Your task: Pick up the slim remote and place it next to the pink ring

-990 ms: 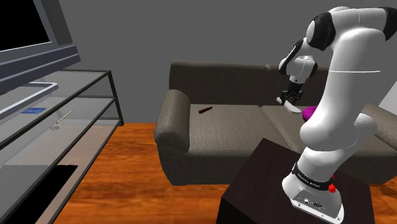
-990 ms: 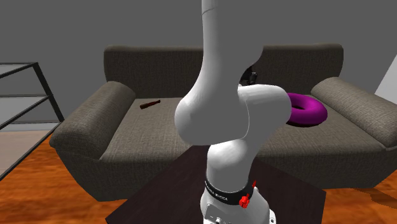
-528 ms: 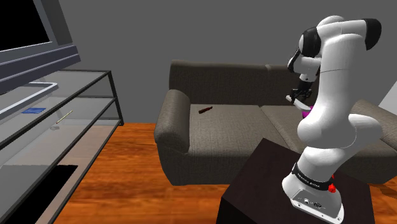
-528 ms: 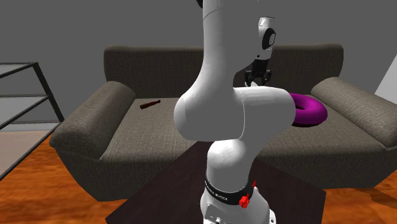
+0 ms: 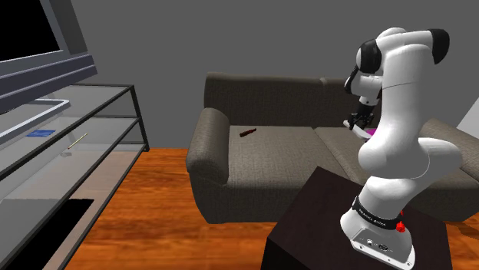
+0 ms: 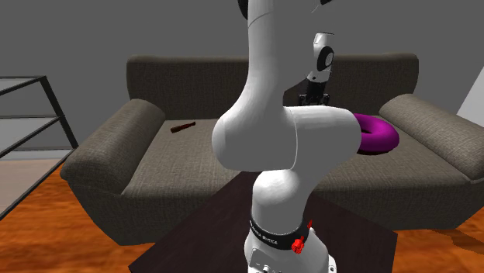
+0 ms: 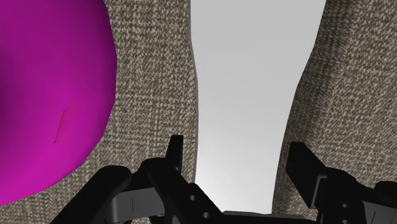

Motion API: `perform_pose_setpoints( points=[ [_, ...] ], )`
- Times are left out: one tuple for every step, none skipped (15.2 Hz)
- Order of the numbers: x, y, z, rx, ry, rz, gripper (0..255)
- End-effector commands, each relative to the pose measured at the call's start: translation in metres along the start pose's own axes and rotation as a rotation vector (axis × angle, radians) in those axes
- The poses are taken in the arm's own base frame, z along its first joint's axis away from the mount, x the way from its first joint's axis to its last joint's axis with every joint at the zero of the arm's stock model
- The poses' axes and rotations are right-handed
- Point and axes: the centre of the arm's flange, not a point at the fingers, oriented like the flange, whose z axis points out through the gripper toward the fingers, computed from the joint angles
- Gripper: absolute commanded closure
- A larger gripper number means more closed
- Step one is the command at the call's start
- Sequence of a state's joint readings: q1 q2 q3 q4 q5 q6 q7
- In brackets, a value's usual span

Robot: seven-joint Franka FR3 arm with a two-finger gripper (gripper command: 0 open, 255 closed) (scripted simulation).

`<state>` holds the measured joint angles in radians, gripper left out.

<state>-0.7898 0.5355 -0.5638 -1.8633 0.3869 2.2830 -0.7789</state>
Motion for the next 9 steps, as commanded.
perform_pose_setpoints(
  points=[
    [0.000,0.001,0.010,0.000,0.001,0.000,255],
    [0.000,0.001,0.015,0.000,0.001,0.000,255],
    [0.000,0.001,0.021,0.000,0.001,0.000,255],
    [0.000,0.002,0.026,0.000,0.001,0.000,255],
    [0.000,0.002,0.031,0.000,0.001,0.000,255],
    [0.000,0.002,0.037,0.000,0.001,0.000,255],
    [0.000,0.002,0.042,0.000,0.001,0.000,255],
    [0.000,0.002,0.047,0.000,0.001,0.000,255],
    [0.000,0.002,0.052,0.000,0.001,0.000,255]
  ],
)
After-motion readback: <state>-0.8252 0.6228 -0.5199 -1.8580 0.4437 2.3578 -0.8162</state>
